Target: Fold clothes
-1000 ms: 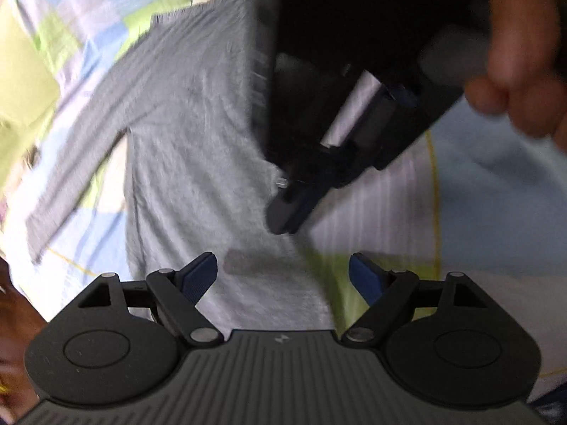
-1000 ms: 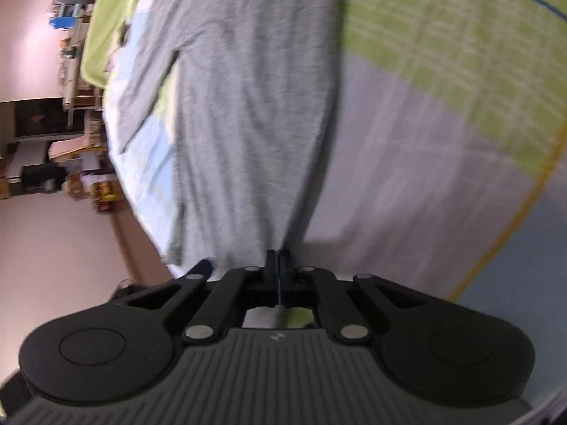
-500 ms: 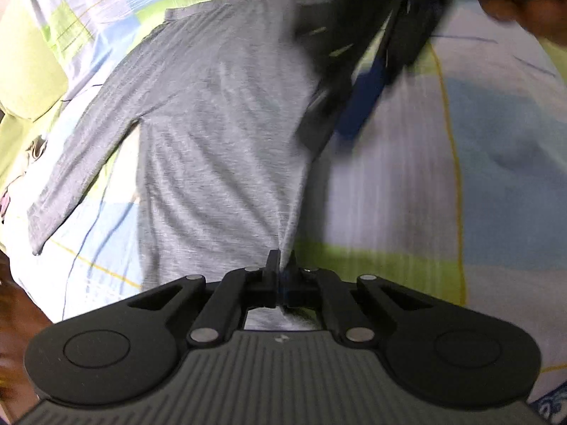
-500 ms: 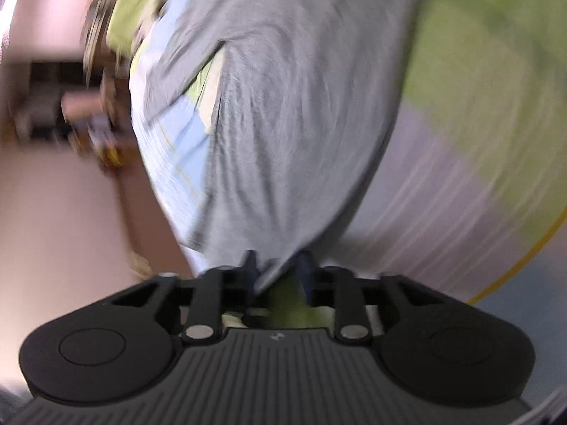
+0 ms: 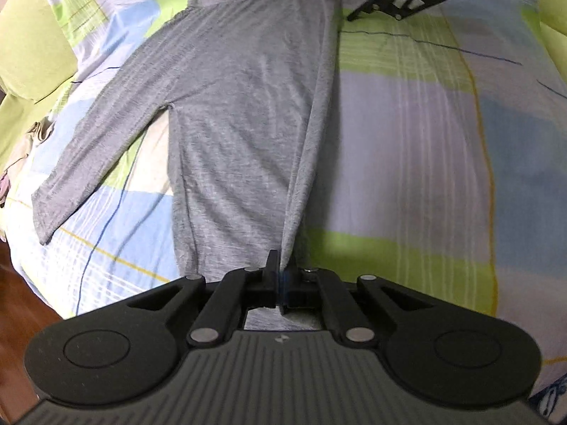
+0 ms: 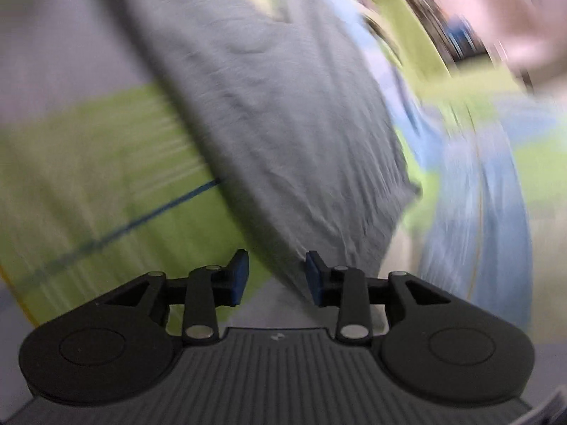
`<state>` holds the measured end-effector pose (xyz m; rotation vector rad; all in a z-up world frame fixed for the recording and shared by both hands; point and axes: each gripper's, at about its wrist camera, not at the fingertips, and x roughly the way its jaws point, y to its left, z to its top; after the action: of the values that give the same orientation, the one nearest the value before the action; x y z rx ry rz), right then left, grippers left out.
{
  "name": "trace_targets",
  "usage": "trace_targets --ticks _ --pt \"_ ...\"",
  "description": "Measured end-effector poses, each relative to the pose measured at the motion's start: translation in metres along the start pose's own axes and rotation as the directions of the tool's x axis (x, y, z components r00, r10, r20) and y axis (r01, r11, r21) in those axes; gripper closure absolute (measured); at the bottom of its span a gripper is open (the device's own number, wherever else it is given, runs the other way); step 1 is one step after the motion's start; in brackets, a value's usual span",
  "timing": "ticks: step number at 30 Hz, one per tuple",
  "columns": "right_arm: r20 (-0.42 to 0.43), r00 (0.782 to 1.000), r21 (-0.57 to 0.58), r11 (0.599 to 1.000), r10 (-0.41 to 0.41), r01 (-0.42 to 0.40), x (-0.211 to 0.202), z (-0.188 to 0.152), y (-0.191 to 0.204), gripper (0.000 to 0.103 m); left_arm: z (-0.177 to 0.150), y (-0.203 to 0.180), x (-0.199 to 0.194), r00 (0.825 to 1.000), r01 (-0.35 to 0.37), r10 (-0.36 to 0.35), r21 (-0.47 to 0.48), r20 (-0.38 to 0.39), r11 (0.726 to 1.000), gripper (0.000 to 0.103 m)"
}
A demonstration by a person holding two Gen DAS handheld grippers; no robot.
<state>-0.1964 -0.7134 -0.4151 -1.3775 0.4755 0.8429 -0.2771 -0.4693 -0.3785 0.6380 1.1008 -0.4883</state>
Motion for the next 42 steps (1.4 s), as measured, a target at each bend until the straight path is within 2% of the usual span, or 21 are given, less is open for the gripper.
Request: trace_targets --ticks 3,4,5,6,11,13,18,20,21,25,31,35,37,42 --pt "0.01 0.999 -0.044 0.998 -0.036 0.036 0.008 0.0 -0.002 0.072 -0.003 -0.004 0.002 1.0 0.009 -0.009 0.018 -0.005 1.0 0.103" --pt "0.009 1.0 -0.029 0.999 -0.019 0.019 0.011 0.0 -0.008 0.077 -0.002 -0.003 0.001 1.0 0.017 -0.017 0.021 -0.005 1.0 0.103" --pt "0.006 1.0 -0.001 1.0 0.02 -0.02 0.013 -0.002 -0.014 0.086 -0.003 -0.002 0.001 1.0 0.027 -0.026 0.021 -0.004 0.999 0.103" --pt "0.0 0.998 0.012 0.998 0.055 -0.055 0.014 -0.004 -0.018 0.103 -0.003 0.0 0.0 0.999 0.036 -0.036 0.021 -0.002 0.999 0.103" --pt "0.02 0.989 0.016 0.99 0.143 -0.144 0.007 -0.007 -0.042 0.103 0.0 0.022 -0.013 0.994 0.104 -0.103 -0.014 0.034 0.994 0.103" --pt "0.031 0.986 0.042 0.986 0.163 -0.164 0.006 -0.002 -0.058 0.103 0.004 0.049 -0.024 0.993 0.107 -0.105 -0.059 0.049 0.992 0.103" --pt "0.044 0.973 0.184 0.956 0.226 -0.23 0.011 0.019 -0.135 0.103 0.021 0.131 -0.041 0.998 0.022 -0.015 -0.121 0.058 0.992 0.103" --pt "0.053 0.969 0.224 0.943 0.241 -0.247 0.017 0.025 -0.162 0.103 0.032 0.181 -0.041 0.998 -0.024 0.031 -0.137 0.053 0.99 0.103" --pt "0.05 0.96 0.258 0.925 0.276 -0.28 0.026 0.03 -0.181 0.103 0.038 0.201 -0.038 0.998 -0.034 0.04 -0.138 0.045 0.99 0.103" --pt "0.05 0.935 0.318 0.882 0.351 -0.348 0.071 0.042 -0.226 0.103 0.055 0.264 -0.011 0.999 -0.027 0.029 -0.131 0.014 0.991 0.103" --pt "0.015 0.882 0.396 0.807 0.472 -0.438 0.143 0.053 -0.269 0.103 0.073 0.327 0.053 0.997 0.059 -0.063 -0.088 -0.04 0.994 0.103" --pt "-0.015 0.863 0.398 0.795 0.506 -0.459 0.188 0.059 -0.287 0.103 0.074 0.354 0.083 0.989 0.125 -0.13 -0.065 -0.069 0.99 0.103" --pt "-0.037 0.847 0.4 0.784 0.531 -0.474 0.208 0.067 -0.293 0.103 0.073 0.366 0.099 0.984 0.152 -0.157 -0.069 -0.085 0.986 0.103" --pt "-0.084 0.823 0.4 0.775 0.562 -0.489 0.242 0.077 -0.296 0.103 0.076 0.388 0.126 0.972 0.205 -0.212 -0.076 -0.101 0.976 0.103"
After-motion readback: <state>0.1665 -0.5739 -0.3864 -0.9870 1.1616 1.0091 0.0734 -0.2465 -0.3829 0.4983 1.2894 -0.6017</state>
